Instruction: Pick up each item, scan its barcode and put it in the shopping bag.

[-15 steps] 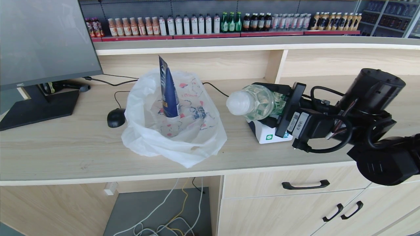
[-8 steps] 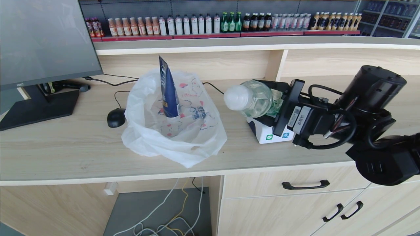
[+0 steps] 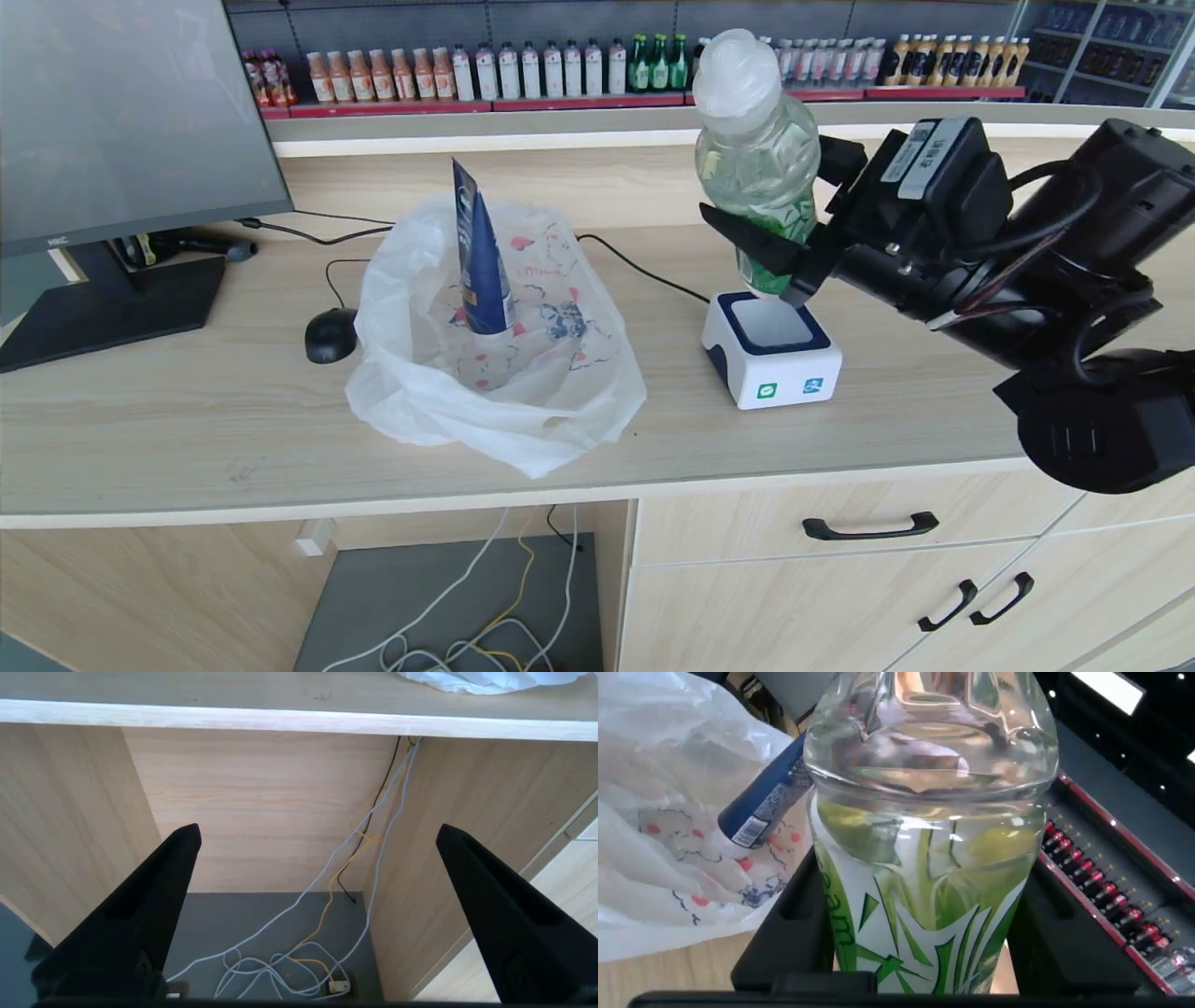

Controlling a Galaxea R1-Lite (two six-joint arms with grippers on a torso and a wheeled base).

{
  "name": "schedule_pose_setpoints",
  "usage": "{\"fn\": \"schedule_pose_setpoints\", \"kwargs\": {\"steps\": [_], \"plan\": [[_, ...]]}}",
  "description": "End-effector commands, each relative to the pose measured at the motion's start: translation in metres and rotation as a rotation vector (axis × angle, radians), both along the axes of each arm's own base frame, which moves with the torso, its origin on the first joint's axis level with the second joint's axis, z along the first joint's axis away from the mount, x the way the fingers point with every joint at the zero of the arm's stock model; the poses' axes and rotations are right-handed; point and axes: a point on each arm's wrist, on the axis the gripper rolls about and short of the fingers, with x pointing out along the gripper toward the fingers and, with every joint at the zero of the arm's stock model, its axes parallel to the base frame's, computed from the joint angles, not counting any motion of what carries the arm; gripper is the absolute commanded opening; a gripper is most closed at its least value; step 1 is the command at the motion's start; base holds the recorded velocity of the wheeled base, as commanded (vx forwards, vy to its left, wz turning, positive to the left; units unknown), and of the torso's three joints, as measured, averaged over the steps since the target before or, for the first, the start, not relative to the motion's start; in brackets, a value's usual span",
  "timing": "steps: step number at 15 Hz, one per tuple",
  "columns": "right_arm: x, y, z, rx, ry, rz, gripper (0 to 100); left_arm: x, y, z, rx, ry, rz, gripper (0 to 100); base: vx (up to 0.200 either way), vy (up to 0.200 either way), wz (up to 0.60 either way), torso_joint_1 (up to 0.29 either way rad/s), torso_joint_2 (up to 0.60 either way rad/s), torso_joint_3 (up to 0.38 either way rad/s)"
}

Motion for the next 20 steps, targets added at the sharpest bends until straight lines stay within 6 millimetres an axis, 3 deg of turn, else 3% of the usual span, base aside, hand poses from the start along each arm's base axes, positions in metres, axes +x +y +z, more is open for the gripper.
{"fn": "schedule_pose_setpoints", "kwargs": {"steps": [1, 6, 10, 15, 20], "plan": [[0.001, -0.001, -0.002, 0.128, 0.053, -0.010, 0, 0.000, 0.000, 0.000, 0.000, 0.000, 0.000, 100, 0.000, 0.000, 0.00, 0.000, 0.00, 0.000], [0.010, -0.005, -0.019, 0.486, 0.222, -0.065, 0, 0.000, 0.000, 0.000, 0.000, 0.000, 0.000, 100, 0.000, 0.000, 0.00, 0.000, 0.00, 0.000], [0.008, -0.003, -0.018, 0.523, 0.235, -0.049, 0, 0.000, 0.000, 0.000, -0.002, 0.000, 0.001, 100, 0.000, 0.000, 0.00, 0.000, 0.00, 0.000], [-0.007, 0.026, -0.018, 0.677, 0.324, -0.056, 0, 0.000, 0.000, 0.000, -0.011, -0.002, 0.001, 100, 0.000, 0.000, 0.00, 0.000, 0.00, 0.000], [-0.007, 0.026, -0.024, 0.670, 0.351, -0.062, 0, 0.000, 0.000, 0.000, -0.015, -0.002, 0.001, 100, 0.000, 0.040, 0.00, 0.001, 0.00, 0.000]]}}
